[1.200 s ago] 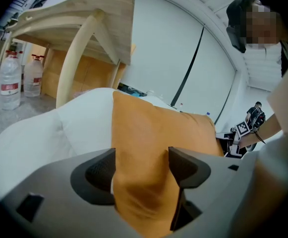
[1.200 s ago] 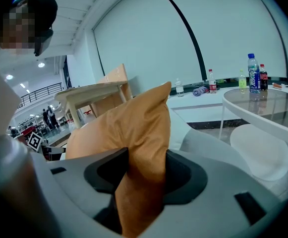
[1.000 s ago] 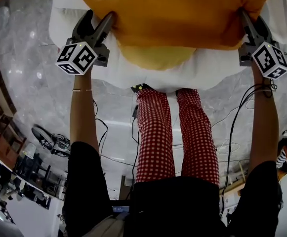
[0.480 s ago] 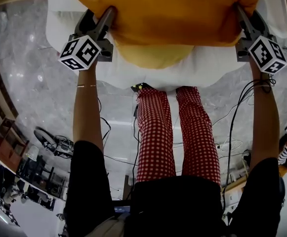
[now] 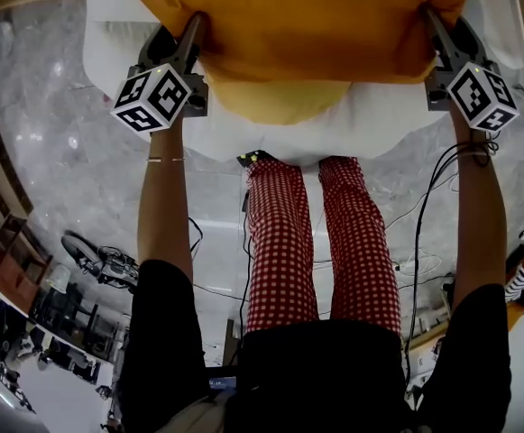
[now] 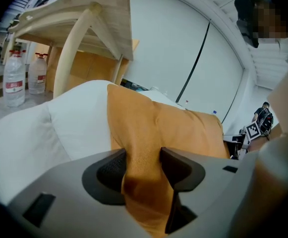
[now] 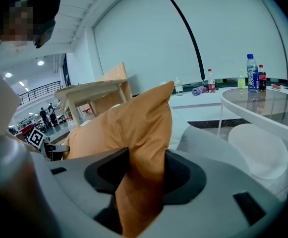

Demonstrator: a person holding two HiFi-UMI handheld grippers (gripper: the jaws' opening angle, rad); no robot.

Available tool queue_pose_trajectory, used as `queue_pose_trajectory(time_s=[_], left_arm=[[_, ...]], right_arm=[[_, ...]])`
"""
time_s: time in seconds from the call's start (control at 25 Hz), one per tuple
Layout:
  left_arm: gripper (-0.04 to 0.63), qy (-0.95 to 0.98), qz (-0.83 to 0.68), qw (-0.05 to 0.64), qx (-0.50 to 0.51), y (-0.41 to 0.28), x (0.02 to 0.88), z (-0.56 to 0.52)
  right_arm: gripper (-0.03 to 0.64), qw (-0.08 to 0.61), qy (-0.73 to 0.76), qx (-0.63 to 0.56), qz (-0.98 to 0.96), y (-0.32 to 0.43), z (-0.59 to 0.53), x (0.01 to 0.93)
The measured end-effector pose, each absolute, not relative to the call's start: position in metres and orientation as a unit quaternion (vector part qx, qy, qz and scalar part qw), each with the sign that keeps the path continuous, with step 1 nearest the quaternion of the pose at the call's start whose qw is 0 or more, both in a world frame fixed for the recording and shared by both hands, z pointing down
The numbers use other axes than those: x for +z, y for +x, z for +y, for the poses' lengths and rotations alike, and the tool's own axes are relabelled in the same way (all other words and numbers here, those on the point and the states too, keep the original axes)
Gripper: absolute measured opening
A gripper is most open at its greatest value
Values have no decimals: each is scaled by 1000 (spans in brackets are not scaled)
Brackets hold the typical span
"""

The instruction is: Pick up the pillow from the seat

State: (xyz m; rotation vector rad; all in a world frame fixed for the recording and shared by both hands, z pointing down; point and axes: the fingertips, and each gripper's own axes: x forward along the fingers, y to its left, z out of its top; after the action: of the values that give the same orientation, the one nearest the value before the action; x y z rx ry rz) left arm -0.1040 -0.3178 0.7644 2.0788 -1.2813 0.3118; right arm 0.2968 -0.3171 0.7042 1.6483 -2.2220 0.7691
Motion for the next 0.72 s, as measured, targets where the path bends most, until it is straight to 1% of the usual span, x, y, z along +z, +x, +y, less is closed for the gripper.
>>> queue_pose_trajectory(time_s=[0.28,0.56,0.72], left_arm=[[170,789,-496,335,139,-103,764,-314],[156,783,-506,328,151,-101,757,-306],[156,786,-505,322,155,-107,751,-295]], right_arm=[[200,143,569,264,-766,292,-315,705],[171,149,576,257,-761,290,-309,702],[169,144,582,255,-759,286,-300,698]])
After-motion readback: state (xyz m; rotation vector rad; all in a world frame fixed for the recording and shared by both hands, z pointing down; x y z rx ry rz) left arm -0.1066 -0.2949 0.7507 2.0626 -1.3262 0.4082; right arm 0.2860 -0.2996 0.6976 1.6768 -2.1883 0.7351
